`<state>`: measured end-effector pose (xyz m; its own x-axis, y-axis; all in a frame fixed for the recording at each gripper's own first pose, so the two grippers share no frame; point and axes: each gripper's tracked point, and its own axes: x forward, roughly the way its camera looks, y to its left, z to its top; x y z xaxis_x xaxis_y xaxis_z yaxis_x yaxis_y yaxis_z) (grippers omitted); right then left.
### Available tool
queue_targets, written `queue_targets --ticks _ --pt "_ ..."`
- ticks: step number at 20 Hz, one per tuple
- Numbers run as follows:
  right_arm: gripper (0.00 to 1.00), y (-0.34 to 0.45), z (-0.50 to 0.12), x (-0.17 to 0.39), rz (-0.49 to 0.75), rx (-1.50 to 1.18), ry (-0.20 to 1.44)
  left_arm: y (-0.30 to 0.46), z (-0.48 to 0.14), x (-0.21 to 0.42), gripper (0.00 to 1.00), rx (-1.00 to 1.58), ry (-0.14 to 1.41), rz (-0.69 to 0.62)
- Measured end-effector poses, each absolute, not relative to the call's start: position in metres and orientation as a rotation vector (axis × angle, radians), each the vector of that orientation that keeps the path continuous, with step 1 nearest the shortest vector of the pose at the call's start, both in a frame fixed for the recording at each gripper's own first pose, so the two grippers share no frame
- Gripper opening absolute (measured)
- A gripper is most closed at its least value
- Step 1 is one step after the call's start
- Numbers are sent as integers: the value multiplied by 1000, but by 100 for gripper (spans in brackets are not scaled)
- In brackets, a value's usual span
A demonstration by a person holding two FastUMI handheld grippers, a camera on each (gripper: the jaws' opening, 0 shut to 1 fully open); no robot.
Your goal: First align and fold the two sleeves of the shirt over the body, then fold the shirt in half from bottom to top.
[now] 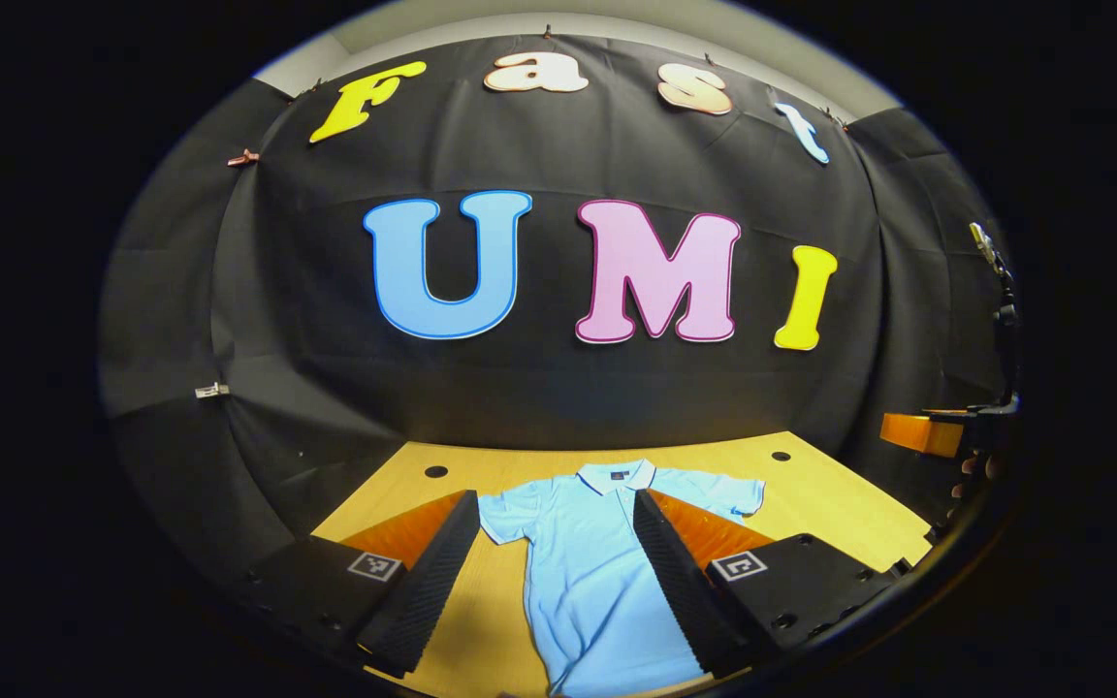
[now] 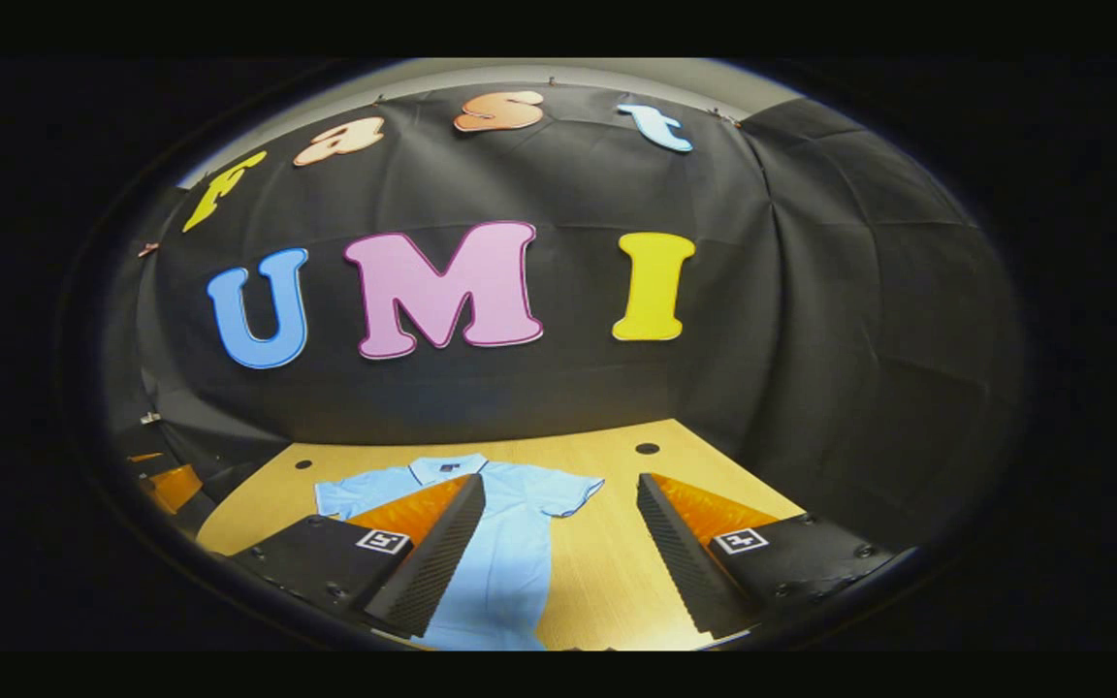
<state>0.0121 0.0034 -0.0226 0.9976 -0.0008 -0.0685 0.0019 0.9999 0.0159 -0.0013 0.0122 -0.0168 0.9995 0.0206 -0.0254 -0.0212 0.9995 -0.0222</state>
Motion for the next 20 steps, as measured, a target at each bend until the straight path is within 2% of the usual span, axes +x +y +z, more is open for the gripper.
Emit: queue_targets --ticks 9,16,20 --pt "98 -14 -42 63 -20 -11 143 16 -20 9 100 -23 47 44" --pt "98 -26 -66 156 -6 -83 235 13 -26 22 100 -27 92 94" --pt "97 -27 -122 227 12 -89 378 9 -41 31 100 -10 142 130"
